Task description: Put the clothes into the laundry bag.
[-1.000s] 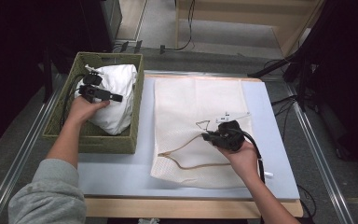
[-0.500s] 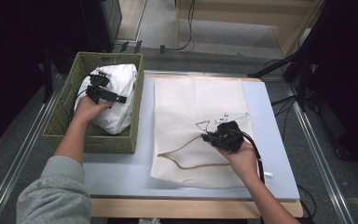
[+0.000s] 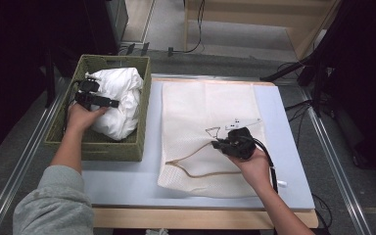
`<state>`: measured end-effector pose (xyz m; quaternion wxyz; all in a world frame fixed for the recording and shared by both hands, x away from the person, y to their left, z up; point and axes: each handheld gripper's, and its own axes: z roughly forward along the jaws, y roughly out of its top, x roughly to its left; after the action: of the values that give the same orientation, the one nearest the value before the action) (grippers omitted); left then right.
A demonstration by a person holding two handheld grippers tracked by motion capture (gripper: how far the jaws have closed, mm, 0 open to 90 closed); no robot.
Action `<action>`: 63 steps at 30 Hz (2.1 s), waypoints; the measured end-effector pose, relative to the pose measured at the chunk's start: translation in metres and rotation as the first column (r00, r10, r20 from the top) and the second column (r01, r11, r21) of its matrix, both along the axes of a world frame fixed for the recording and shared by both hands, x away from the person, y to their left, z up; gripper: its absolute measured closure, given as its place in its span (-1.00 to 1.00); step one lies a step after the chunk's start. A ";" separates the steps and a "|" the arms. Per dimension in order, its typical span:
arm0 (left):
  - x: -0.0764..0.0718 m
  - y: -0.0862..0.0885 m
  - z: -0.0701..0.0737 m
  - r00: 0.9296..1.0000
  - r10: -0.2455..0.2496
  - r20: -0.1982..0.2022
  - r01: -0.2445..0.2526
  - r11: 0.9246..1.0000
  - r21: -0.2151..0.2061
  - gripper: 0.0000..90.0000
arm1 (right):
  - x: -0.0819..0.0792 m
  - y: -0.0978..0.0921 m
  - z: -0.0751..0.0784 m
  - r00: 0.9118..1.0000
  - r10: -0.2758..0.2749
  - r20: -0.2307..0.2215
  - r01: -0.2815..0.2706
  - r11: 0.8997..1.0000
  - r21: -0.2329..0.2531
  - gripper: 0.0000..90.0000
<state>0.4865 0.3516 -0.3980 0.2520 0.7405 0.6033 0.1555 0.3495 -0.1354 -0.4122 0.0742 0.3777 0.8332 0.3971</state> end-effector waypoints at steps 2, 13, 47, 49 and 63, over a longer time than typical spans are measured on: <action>0.000 0.003 -0.002 1.000 0.026 -0.005 -0.026 1.000 -0.005 -1.00 | 0.000 0.000 0.000 1.000 0.000 0.000 0.000 1.000 0.000 0.88; 0.006 -0.003 -0.020 0.999 0.019 -0.028 -0.021 0.997 -0.074 -1.00 | 0.001 0.001 -0.001 1.000 0.003 0.003 -0.003 1.000 -0.003 0.88; 0.009 -0.027 -0.010 0.987 -0.106 -0.123 0.088 0.985 -0.147 0.50 | 0.002 -0.001 -0.005 1.000 0.000 -0.011 0.000 1.000 0.000 0.89; 0.002 -0.028 0.007 0.990 -0.139 -0.014 0.134 0.972 -0.191 0.51 | 0.002 -0.001 -0.004 1.000 0.000 -0.007 0.000 1.000 -0.001 0.89; -0.030 -0.015 0.073 0.952 -0.230 0.200 0.260 0.956 -0.135 0.53 | 0.001 -0.002 -0.003 1.000 0.000 -0.001 0.000 1.000 0.004 0.89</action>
<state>0.4567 0.3370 -0.3254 0.3819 0.7699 0.4914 0.1412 0.3506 -0.1376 -0.4149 0.0731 0.3780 0.8325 0.3984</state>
